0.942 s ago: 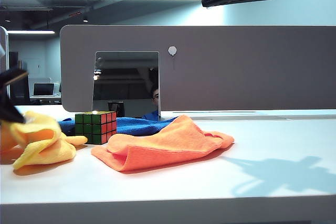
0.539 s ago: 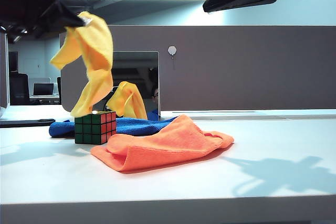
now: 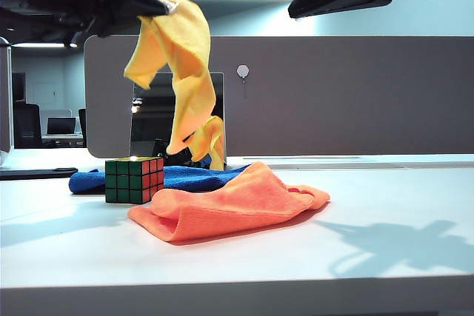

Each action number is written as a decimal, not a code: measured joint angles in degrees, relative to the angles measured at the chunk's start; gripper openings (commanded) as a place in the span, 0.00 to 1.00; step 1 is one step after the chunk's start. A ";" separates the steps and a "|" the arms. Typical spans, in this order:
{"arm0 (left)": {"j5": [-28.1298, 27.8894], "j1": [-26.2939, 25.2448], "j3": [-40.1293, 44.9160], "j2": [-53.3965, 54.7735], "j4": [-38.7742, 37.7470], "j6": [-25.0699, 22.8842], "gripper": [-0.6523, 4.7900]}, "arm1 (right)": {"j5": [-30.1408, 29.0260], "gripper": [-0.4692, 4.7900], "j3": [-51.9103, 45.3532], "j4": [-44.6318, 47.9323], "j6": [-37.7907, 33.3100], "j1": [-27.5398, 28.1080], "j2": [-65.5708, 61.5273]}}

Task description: Pick up a rag that is the same color as the top surface of the Rubik's Cube and cover the cube with it.

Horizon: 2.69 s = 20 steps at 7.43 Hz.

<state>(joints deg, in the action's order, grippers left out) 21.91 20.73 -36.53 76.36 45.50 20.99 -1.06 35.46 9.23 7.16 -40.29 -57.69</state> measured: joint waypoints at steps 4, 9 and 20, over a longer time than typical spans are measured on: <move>-22.05 -10.05 -0.48 16.52 -6.69 -8.33 0.12 | -0.02 0.08 0.00 -1.22 0.00 -0.04 0.00; -4.52 -8.83 -0.72 16.26 -27.98 -8.39 1.00 | -0.07 0.08 0.00 -1.20 0.00 -0.04 -1.70; -4.61 -16.26 -0.61 -16.79 -24.57 -14.03 0.11 | 12.90 0.08 0.00 13.11 0.07 5.84 3.08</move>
<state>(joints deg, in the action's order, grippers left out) 17.30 4.47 -37.15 59.57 20.93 6.96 11.84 35.46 22.35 7.22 -34.46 -54.61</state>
